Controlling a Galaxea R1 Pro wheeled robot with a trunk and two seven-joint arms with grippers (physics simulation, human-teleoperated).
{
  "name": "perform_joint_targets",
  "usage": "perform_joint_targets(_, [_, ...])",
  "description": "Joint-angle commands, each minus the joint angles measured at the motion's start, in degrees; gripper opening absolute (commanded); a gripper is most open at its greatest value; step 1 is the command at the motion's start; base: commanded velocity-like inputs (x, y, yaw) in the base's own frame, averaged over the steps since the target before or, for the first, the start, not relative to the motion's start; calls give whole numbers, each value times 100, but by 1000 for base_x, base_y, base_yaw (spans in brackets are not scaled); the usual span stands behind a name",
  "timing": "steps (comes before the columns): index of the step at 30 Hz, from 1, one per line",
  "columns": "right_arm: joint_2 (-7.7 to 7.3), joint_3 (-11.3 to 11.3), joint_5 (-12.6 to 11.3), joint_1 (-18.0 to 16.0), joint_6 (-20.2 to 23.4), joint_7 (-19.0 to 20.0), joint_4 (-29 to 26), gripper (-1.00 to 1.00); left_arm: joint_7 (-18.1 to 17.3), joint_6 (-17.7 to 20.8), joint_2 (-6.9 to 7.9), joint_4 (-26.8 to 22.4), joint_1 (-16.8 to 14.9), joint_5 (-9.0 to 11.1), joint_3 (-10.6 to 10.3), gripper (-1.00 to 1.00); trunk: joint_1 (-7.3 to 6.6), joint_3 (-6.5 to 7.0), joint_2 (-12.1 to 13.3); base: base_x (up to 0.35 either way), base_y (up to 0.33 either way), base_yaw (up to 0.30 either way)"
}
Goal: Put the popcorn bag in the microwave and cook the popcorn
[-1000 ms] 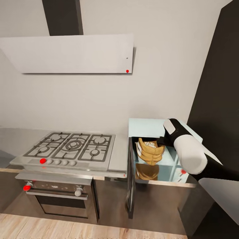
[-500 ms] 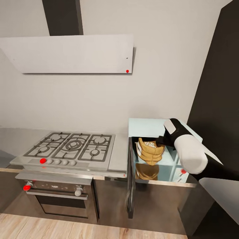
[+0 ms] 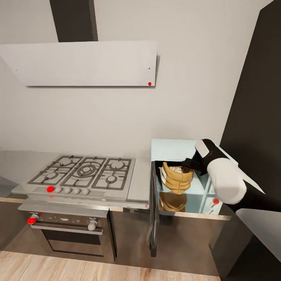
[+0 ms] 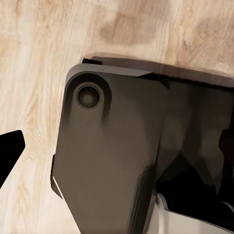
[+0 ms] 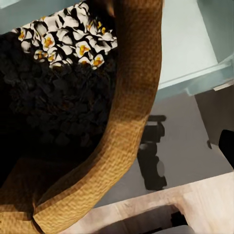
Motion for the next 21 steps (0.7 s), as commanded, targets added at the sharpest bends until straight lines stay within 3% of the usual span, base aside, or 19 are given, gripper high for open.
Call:
perform_joint_targets(1, [7, -33, 5, -5, 17, -23, -9, 100, 2, -6, -5, -11, 2, 9, 12, 100, 2, -9, -8, -25, 0, 0])
perform_joint_targets(6, [11, -33, 5, -11, 17, -23, -9, 100, 3, -8, -7, -11, 6, 6, 2, 100, 2, -9, -8, -186, 0, 0])
perform_joint_targets(21, [11, -51, -10, -75, 17, 37, -90, 100, -2, -7, -3, -11, 2, 26, 39, 100, 2, -9, -8, -8, 0, 0])
